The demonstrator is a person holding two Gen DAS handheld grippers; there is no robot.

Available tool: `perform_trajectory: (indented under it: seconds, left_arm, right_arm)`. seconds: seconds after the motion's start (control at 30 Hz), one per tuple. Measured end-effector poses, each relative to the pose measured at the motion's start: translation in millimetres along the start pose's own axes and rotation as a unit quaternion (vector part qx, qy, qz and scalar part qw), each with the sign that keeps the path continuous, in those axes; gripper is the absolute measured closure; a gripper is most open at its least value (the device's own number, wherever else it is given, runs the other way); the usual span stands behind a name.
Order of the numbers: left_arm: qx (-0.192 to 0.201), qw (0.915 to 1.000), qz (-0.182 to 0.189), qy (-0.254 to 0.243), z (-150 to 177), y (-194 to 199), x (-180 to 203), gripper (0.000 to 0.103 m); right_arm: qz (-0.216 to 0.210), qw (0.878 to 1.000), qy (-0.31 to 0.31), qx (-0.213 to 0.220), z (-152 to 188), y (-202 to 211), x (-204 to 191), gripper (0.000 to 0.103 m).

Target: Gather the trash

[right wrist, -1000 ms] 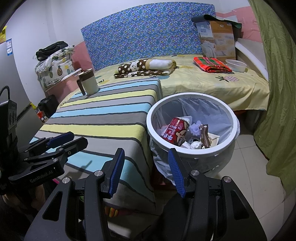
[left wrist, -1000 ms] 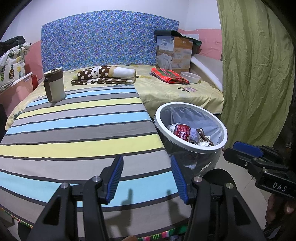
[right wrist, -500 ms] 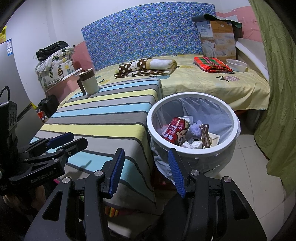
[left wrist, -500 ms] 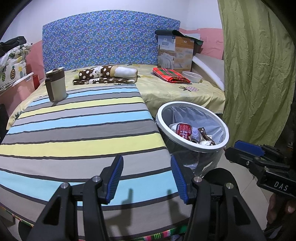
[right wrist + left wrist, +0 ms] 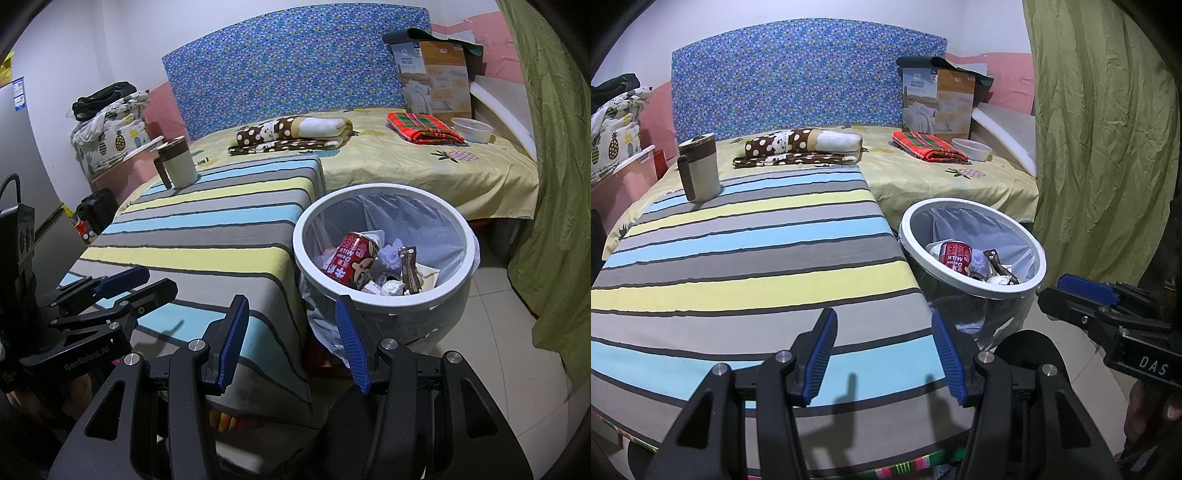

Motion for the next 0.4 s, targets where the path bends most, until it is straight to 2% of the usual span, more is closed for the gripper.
perform_trajectory:
  seconds: [0.4]
  left_arm:
    - [-0.001,1.0000,0.007,-0.001,-1.1,-0.1,3.0,0.048]
  right_arm:
    - [0.000,1.000,0.000,0.000,-0.1,-0.1,0.3,0.052]
Point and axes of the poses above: each gripper's, at about its wrist camera, not at the fingertips, and y roughly against the way its jaws point, x to its right, z to its underside, the point moved 3 cm from there along -y, roughly the way its jaws point, and after that the axes turned 10 degrees about -y, right-handed, at the moved point
